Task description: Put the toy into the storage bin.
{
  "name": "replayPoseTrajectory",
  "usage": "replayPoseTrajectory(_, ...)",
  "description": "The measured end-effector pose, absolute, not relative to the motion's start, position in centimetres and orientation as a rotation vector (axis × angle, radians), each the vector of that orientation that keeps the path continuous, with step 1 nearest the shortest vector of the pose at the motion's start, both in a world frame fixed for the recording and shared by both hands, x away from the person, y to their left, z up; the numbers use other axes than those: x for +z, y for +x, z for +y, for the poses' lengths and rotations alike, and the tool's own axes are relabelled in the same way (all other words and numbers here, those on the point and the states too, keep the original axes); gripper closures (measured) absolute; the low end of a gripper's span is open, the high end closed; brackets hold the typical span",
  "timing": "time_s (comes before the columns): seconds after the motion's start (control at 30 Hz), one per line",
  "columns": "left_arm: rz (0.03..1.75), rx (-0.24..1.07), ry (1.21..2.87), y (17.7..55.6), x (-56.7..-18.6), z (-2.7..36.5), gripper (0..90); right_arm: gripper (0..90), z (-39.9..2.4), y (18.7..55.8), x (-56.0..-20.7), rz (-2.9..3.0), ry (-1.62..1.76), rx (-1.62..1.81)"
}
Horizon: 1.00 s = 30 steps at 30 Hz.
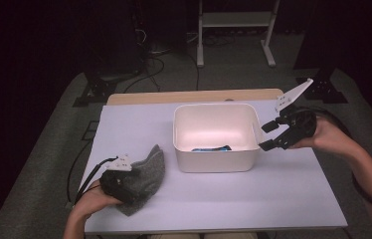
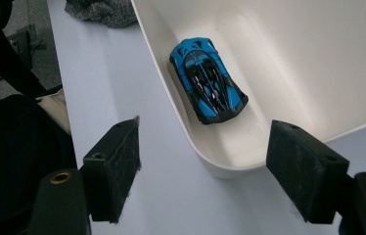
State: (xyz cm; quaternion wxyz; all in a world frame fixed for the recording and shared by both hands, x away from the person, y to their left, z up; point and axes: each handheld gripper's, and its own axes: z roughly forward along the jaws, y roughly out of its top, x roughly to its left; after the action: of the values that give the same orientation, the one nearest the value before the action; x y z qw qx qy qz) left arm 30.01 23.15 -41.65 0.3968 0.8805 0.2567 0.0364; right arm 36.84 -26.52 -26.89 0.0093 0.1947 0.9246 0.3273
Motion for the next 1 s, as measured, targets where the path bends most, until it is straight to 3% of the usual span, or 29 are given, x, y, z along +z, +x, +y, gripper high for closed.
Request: replayPoseTrajectory(1.0, 0.641, 0.111, 2.235, 29.9, -41.4, 23.3, 8.3, 19.8, -31.2, 34.8, -33.2, 2.868, 0.793, 1.107)
